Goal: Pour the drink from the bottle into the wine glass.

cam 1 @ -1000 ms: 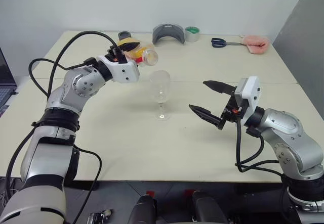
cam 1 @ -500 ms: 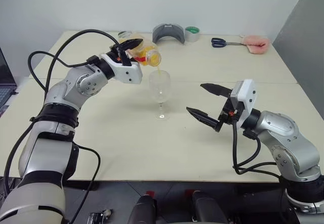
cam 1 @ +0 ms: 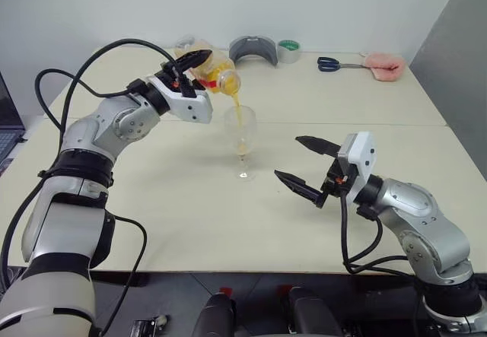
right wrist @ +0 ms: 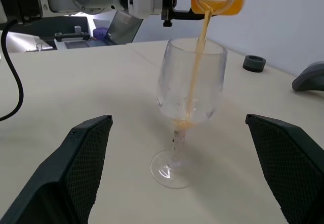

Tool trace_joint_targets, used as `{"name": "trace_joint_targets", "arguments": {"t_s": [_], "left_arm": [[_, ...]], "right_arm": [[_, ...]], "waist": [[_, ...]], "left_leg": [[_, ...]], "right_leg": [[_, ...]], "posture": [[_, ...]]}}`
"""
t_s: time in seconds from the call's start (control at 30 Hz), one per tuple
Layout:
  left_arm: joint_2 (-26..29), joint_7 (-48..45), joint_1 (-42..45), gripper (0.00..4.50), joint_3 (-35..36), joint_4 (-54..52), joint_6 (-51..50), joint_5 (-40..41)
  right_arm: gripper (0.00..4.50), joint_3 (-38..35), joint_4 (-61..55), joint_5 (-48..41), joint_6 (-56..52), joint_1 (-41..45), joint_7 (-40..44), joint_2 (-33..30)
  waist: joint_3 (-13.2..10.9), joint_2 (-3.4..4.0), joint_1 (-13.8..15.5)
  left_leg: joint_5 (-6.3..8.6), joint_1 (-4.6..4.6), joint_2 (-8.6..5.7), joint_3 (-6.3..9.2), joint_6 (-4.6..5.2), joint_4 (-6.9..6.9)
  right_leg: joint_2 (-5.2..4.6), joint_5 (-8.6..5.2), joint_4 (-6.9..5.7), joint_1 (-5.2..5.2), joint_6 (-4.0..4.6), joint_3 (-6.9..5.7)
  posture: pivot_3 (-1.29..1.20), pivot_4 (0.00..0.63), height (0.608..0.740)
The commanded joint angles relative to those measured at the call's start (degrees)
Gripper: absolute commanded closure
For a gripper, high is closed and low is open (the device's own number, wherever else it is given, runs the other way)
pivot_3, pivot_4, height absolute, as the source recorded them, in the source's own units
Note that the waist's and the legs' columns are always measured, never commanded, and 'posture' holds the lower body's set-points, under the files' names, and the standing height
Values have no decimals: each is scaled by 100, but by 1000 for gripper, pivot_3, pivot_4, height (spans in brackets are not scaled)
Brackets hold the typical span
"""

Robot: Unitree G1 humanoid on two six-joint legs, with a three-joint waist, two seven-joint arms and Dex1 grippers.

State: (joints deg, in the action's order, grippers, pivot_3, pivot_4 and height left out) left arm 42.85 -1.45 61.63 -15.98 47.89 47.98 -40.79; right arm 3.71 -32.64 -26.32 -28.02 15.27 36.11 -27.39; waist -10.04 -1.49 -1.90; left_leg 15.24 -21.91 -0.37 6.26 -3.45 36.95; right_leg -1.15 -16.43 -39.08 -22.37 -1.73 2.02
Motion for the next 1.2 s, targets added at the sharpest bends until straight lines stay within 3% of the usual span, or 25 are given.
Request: {"name": "trace_joint_targets", "arguments": {"t_s": [0.03, 1.2], "left_arm": [[137, 261, 289, 2766, 36, -65, 72, -17], [308, 794, 734, 2766, -292, 349, 129, -384]], "right_arm": [[0, 38, -270, -14, 54, 8, -107, 82], [0, -52, -595, -284, -31, -162, -583, 353]], "waist": [[0, 0, -1], [0, 0, -3]], "left_leg": [[0, 0, 0, 0, 0, 0], [0, 1, -1, -1, 0, 1]], "right_leg": [[0, 0, 0, 0, 0, 0], [0, 0, -3, -1, 0, 0]], "posture": [[0, 150, 740], [0, 150, 740]]}}
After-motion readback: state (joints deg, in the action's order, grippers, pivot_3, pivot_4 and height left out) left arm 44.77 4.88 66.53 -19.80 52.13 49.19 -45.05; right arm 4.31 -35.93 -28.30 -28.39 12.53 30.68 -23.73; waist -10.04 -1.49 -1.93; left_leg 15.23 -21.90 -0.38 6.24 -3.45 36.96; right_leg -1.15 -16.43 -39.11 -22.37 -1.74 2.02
